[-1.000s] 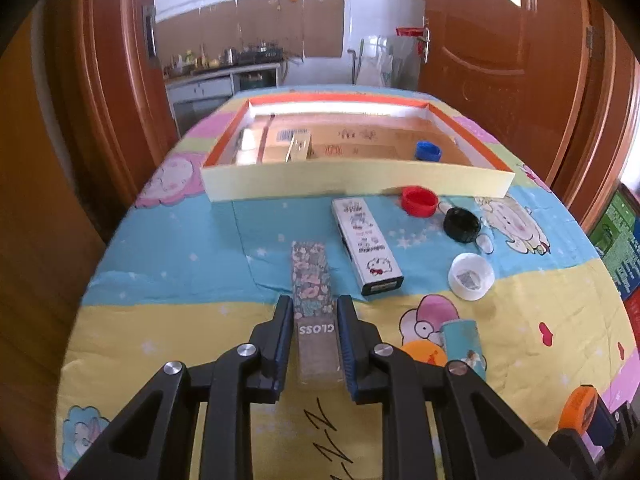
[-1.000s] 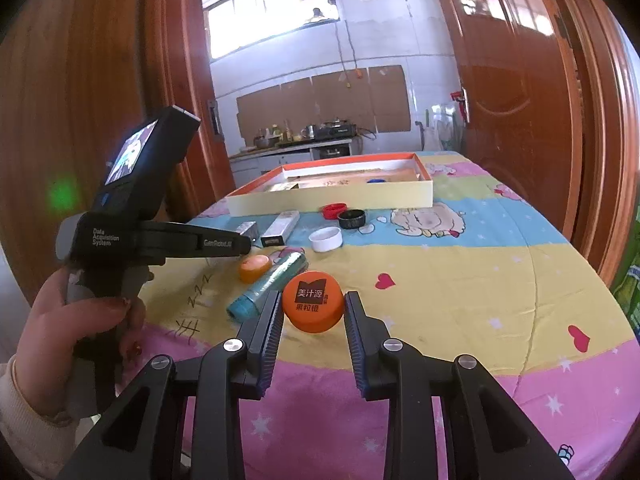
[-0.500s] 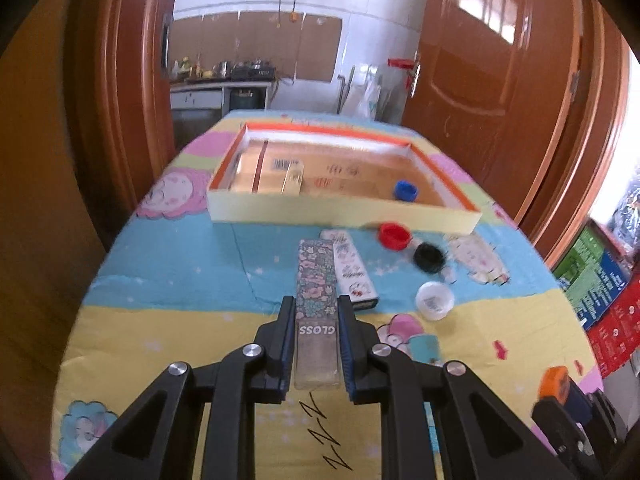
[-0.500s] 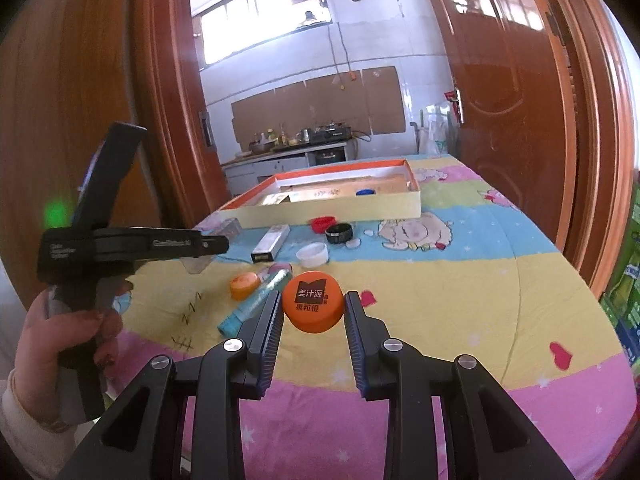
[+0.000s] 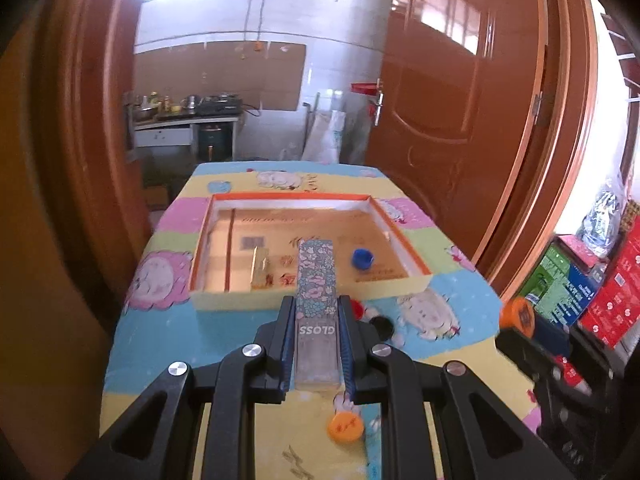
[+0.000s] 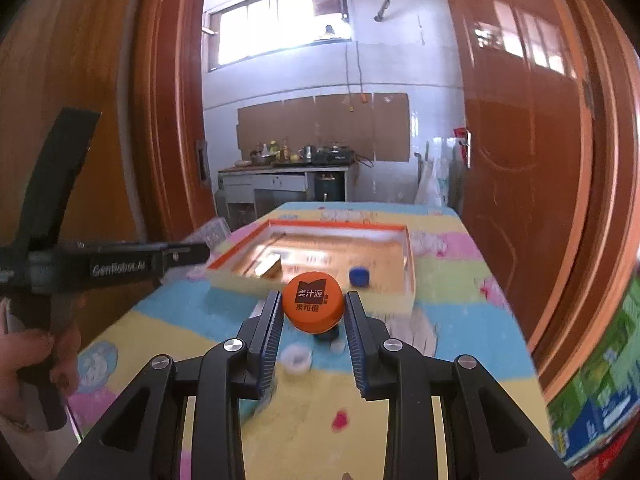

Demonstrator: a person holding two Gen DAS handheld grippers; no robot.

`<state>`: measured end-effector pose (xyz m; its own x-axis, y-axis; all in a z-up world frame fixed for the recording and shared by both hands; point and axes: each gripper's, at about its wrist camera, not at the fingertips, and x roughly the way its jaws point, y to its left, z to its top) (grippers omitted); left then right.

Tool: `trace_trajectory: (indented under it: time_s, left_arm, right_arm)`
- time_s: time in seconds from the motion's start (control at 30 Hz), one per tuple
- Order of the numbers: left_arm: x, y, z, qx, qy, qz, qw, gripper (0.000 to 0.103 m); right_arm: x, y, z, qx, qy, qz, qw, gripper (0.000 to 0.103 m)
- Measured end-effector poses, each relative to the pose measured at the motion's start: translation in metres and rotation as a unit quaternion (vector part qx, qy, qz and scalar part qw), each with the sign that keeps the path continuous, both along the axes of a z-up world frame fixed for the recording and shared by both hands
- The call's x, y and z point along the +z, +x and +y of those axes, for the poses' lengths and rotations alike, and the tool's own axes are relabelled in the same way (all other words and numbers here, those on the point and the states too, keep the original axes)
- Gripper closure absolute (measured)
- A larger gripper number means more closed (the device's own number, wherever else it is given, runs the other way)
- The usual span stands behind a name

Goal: Organize rigid objects
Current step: 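Carry the orange cap with the right tool while the left tool carries the GLOSS tube to the tray, then lower and release the orange cap with the right tool while the left tool releases the GLOSS tube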

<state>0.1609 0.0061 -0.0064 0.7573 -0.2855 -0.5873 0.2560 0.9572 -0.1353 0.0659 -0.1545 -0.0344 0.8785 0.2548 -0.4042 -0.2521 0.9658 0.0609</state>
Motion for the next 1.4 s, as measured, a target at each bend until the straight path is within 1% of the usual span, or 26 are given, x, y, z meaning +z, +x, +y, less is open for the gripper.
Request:
trace_trajectory:
  time_s: [0.07,0.13,0.27,0.43,0.63,0.8,0.9,1.1,1.4]
  left_arm:
    - [0.004,0.011,-0.004,-0.005,0.002,0.001,1.0000,0.083]
    - [0.008,0.025,-0.007,-0.012,-0.005,0.009,0.9999,0.083]
    - [0.010,0.050,-0.015,-0.016,-0.007,0.025,0.9995,0.083]
    - [0.005,0.077,-0.023,-0.015,-0.004,0.042,0.9990,0.083]
    - [-0.005,0.110,-0.028,-0.003,0.001,0.063,0.9980,0.083]
    - [-0.027,0.138,-0.035,0.002,0.006,0.096,0.9954,0.083]
    - [-0.042,0.148,-0.037,0.006,0.012,0.111,0.9937,0.083]
    - [-0.059,0.160,-0.041,0.011,0.023,0.123,0.9920,0.083]
    - [-0.074,0.173,-0.043,0.018,0.040,0.135,0.9899,0.083]
  right_arm:
    - [0.012,0.017,-0.003,0.001,-0.009,-0.002,1.000,0.071]
    - [0.022,0.033,-0.006,0.011,-0.011,0.002,1.000,0.072]
    - [0.036,0.074,-0.013,0.024,-0.003,0.025,0.999,0.071]
    - [0.047,0.113,-0.016,0.026,-0.002,0.036,0.999,0.072]
    - [0.048,0.153,-0.019,0.016,-0.010,0.048,0.999,0.071]
    - [0.036,0.196,-0.018,0.002,-0.014,0.075,0.997,0.071]
    - [0.020,0.218,-0.021,0.001,-0.006,0.098,0.995,0.071]
    - [-0.009,0.250,-0.017,0.002,-0.014,0.126,0.992,0.071]
    - [-0.039,0.282,-0.019,0.003,-0.010,0.168,0.986,0.072]
